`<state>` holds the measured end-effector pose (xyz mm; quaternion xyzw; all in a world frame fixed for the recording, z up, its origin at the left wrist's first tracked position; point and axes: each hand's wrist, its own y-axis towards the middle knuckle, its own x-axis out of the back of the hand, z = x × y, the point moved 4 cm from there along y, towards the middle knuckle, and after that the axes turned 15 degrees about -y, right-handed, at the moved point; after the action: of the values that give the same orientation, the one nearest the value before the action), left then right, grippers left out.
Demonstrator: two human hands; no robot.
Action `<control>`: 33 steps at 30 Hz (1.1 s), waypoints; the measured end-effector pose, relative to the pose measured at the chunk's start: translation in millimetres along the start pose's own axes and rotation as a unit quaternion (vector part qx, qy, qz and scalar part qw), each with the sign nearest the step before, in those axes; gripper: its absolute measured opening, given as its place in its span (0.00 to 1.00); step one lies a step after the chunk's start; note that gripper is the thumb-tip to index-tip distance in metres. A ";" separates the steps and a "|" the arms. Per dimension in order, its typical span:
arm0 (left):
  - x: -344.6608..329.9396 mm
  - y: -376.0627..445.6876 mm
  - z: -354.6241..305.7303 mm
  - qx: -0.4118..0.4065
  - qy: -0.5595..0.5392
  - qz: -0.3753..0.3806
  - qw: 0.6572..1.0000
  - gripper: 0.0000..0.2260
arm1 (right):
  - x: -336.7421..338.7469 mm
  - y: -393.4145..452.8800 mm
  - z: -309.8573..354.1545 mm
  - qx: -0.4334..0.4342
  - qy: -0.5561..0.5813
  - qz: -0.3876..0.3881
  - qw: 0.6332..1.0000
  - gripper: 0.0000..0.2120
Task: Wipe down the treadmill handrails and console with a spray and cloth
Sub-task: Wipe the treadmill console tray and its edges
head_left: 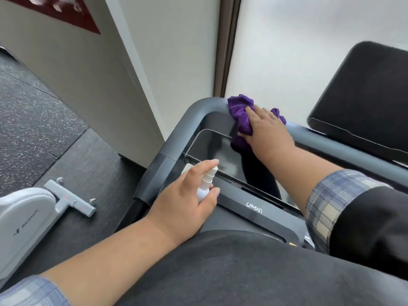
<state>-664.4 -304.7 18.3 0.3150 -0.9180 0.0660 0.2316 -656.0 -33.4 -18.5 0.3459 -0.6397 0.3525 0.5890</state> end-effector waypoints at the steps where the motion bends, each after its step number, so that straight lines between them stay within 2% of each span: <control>1: 0.0 1.6 -2.3 -0.005 -0.002 0.006 1.000 0.23 | 1.4 -5.3 -10.2 -0.017 0.005 0.002 1.000 0.36; 5: -10.1 12.6 -9.3 -0.027 -0.008 0.032 0.999 0.23 | 0.2 -27.4 -35.1 -0.052 0.008 0.022 0.998 0.36; 7: -18.4 20.1 -13.6 -0.044 -0.008 0.044 0.998 0.24 | 5.0 -36.8 -42.3 -0.074 0.054 0.010 0.996 0.31; 10: -29.4 31.8 -19.8 -0.052 -0.013 0.057 0.997 0.24 | 23.3 -57.5 -50.0 -0.109 0.175 -0.070 0.976 0.14; 13: -40.0 43.8 -27.1 -0.056 -0.020 0.072 0.996 0.24 | 37.1 -88.3 -55.4 -0.126 0.228 -0.132 0.956 0.09; 14: -45.6 48.0 -30.5 -0.057 -0.021 0.079 0.995 0.24 | 40.6 -100.0 -56.9 -0.132 0.256 -0.146 0.946 0.10; 17: -68.8 62.2 -44.8 -0.060 -0.023 0.098 0.993 0.23 | 45.6 -135.6 -70.4 -0.161 0.308 -0.199 0.916 0.28; 19: -85.7 72.2 -54.8 -0.064 -0.020 0.105 0.992 0.23 | 43.5 -156.6 -83.1 -0.171 0.297 -0.215 0.915 0.32; 22: -113.3 87.4 -67.5 -0.068 0.001 0.116 0.991 0.23 | 28.4 -183.0 -110.8 -0.192 0.287 -0.184 0.920 0.27; 24: -133.9 97.9 -75.3 -0.067 0.024 0.125 0.990 0.23 | 11.6 -199.0 -129.3 -0.192 0.266 -0.128 0.936 0.19; 25: -145.0 103.0 -79.7 -0.068 0.035 0.128 0.989 0.24 | 0.3 -205.9 -138.4 -0.190 0.244 -0.089 0.947 0.19; 28: -179.6 117.5 -93.5 -0.079 0.078 0.135 0.985 0.23 | -23.3 -220.7 -156.5 -0.161 0.154 0.019 0.975 0.29; 33: -235.2 139.5 -116.5 -0.098 0.149 0.143 0.974 0.23 | -28.4 -220.7 -164.5 -0.066 0.111 0.028 0.991 0.35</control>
<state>-541.4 -34.1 14.9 0.1431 -0.9107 0.0543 0.3837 -381.0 -4.5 -27.7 0.2473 -0.6018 0.3623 0.6674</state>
